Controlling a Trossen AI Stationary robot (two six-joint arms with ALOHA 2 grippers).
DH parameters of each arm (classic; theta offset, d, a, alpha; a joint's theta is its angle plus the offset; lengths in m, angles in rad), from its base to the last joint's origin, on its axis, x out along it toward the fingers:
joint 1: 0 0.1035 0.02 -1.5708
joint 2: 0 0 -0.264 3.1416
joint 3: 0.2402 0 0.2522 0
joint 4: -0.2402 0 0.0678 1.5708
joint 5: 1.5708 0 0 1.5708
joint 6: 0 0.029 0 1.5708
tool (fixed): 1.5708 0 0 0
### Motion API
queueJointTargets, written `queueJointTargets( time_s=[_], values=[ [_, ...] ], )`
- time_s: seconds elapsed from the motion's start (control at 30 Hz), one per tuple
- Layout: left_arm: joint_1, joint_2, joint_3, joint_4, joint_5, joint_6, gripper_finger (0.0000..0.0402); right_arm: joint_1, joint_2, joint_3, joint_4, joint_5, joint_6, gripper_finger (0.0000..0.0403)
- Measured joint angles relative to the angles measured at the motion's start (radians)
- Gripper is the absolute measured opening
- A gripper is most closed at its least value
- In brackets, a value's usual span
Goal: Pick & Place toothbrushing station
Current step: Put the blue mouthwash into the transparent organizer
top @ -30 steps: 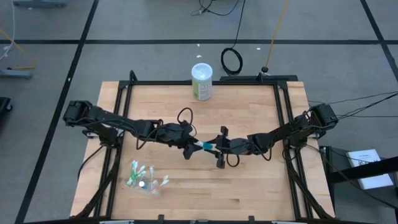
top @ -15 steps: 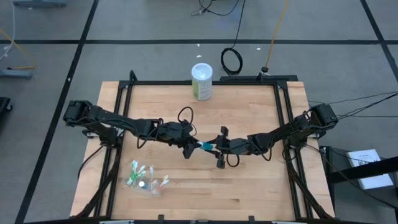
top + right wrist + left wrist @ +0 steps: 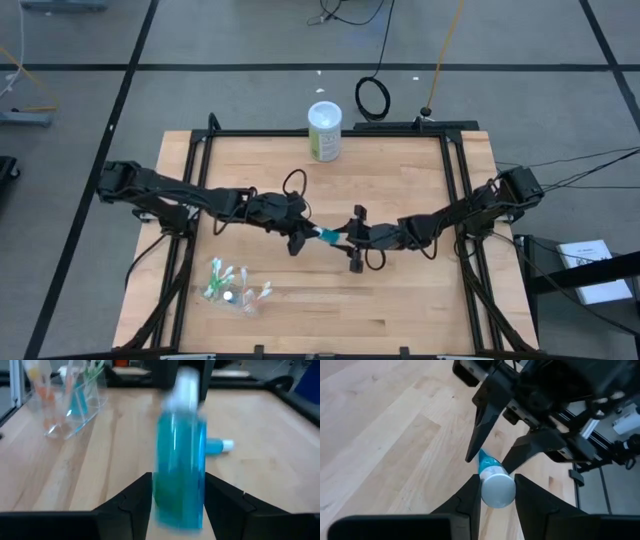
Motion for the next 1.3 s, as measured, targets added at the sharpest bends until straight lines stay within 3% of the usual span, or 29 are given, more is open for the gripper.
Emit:
queueJointTargets(
  time_s=[0.27, 0.5, 0.73, 1.03, 1.3],
  values=[
    [-0.016, -0.109, 0.000, -0.095, -0.041, 0.038, 0.0095, 0.015, 0.000, -0.002, -0.009, -0.070, 0.059, 0.0221],
    [-0.116, -0.228, 0.001, -0.247, -0.028, 0.065, 0.0095, 0.015, 0.001, -0.002, -0.109, -0.110, 0.155, 0.0265],
    [-0.319, -0.375, 0.001, -0.295, -0.002, 0.098, 0.0095, 0.015, 0.001, -0.003, -0.143, -0.122, 0.186, 0.0266],
    [-0.636, -0.446, 0.002, -0.404, -0.165, 0.104, 0.0095, 0.015, 0.001, -0.003, -0.142, -0.121, 0.187, 0.0259],
    [-0.829, -0.445, 0.002, -0.614, -0.336, -0.173, 0.0095, 0.015, 0.001, -0.003, -0.141, -0.120, 0.210, 0.0258]
  ],
)
